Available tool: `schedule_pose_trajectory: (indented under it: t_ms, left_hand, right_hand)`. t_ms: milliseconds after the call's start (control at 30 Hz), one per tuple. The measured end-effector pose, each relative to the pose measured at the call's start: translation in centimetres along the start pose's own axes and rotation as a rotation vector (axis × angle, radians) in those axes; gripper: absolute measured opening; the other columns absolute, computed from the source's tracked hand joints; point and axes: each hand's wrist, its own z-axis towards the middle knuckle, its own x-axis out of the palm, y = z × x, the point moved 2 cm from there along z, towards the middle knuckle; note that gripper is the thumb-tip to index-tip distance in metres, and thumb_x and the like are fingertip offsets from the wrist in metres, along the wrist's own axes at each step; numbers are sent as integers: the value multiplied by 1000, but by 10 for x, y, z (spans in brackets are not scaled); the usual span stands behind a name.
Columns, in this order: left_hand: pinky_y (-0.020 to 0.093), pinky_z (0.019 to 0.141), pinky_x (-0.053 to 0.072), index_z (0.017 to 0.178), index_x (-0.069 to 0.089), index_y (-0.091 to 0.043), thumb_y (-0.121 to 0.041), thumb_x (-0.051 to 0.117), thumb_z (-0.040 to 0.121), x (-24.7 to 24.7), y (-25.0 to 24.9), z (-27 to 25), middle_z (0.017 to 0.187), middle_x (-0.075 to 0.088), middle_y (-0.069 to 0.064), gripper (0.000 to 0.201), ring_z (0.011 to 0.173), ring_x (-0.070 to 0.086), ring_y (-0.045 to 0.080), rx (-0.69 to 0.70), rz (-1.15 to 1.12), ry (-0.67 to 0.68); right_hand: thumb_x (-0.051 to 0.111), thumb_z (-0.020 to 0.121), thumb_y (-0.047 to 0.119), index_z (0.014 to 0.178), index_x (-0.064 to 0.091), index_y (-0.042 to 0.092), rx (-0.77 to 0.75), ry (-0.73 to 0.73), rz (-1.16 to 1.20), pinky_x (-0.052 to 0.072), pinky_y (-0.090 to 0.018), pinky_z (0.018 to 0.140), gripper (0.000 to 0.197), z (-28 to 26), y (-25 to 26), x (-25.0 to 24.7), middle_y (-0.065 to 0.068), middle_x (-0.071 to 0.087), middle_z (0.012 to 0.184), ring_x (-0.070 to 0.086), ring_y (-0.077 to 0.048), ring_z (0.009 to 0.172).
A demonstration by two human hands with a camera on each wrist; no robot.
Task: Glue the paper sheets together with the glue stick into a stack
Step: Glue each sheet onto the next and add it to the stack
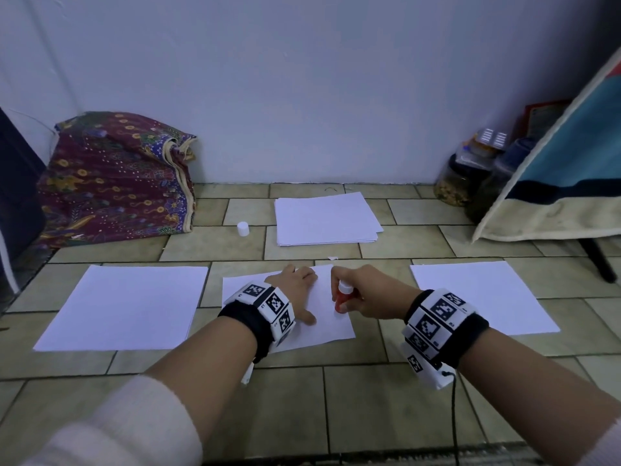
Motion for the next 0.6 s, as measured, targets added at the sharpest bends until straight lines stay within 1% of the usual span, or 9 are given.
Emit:
schedule_pose_trajectory:
  t_ms: [133,200,267,300,367,400,500,533,600]
  left_hand:
    - [42,100,43,152,17,-20,-52,66,83,-1,3,1,155,20,-7,91,137,22,18,41,26,-5]
    - [41,101,42,151,17,-26,-48,67,84,-1,3,-1,155,21,-7,87,137,23,20,74,23,-7]
    - [40,102,40,150,19,-32,-43,63,88,-2,3,-2,156,20,-6,77,137,24,21,102,46,3]
    - [40,103,40,150,19,-34,-41,59,91,-4,4,-2,158,18,-5,71,137,23,22,109,70,18]
    - [41,103,41,150,21,-34,-35,52,96,-7,6,-3,158,19,-3,62,137,25,23,104,115,53]
    - [41,102,41,150,23,-32,-34,52,96,-8,6,-4,155,24,0,61,135,28,23,92,128,57]
    - [36,87,43,142,32,-19,-46,55,92,-11,9,-9,139,37,6,61,127,38,23,9,161,-2]
    - [36,84,43,139,34,-14,-49,55,91,-11,9,-10,138,36,6,63,125,37,23,-6,165,-30]
    - [37,88,46,141,31,-12,-44,55,92,-8,8,-11,144,29,3,63,130,33,21,34,132,-67]
  right_hand:
    - [66,84,1,90,50,19,-17,45,16,55,-32,81,24,-13,1,5,1,69,88,68,-13,87]
    - [67,83,1,91,51,20,-23,84,21,54,-26,78,26,-14,2,3,5,66,86,67,-12,85]
    - [70,83,6,96,50,20,5,102,21,49,-16,69,28,-14,-1,-1,7,64,87,63,-9,78]
    - [70,83,7,99,49,19,34,93,63,48,-14,65,29,-14,-6,-3,5,63,86,61,-8,72]
    - [70,83,4,98,47,12,122,19,301,49,-19,56,28,-14,-16,-8,-2,61,81,59,-7,57]
    - [69,83,2,95,47,8,165,-56,447,48,-21,52,26,-14,-22,-11,-5,61,77,59,-8,52]
    - [67,86,5,87,51,2,288,-295,811,46,-22,47,16,-12,-35,-18,-11,61,71,54,-13,48]
    - [65,88,7,83,53,2,317,-348,895,45,-21,47,14,-11,-37,-19,-9,61,68,53,-13,47]
    - [63,90,9,79,55,5,365,-430,1005,47,-20,47,15,-5,-39,-19,-8,62,66,53,-12,47]
